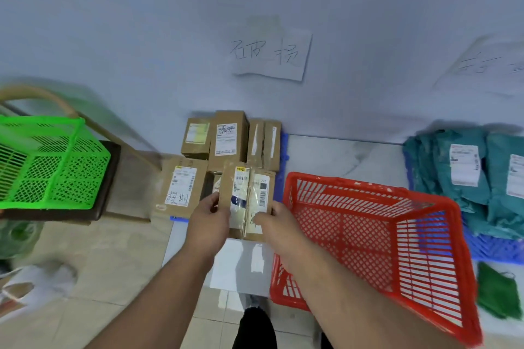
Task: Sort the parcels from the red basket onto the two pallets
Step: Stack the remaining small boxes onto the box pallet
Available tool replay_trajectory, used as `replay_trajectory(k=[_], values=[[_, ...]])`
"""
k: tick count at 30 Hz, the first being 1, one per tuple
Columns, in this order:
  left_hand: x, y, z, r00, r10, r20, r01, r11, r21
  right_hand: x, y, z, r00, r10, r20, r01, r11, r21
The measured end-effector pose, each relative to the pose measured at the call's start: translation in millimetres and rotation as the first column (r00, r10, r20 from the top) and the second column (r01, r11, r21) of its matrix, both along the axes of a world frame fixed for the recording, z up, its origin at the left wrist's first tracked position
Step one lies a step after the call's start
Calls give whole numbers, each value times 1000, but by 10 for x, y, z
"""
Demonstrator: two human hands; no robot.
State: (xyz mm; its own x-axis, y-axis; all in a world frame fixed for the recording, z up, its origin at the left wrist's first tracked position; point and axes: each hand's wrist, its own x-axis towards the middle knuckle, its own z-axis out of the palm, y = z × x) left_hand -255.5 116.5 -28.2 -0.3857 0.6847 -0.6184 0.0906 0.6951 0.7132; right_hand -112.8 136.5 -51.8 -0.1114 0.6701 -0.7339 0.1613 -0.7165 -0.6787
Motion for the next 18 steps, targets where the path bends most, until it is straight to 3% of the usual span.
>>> replay_trajectory(k=[9,18], values=[[-199,117,-584,975,-169,144,190,971,-144,-158,-21,-496,985,-134,111,151,975,-163],[-144,178,-934,962,-226,150,256,941,-222,-286,-33,-626,958,-223,179,240,967,-84]])
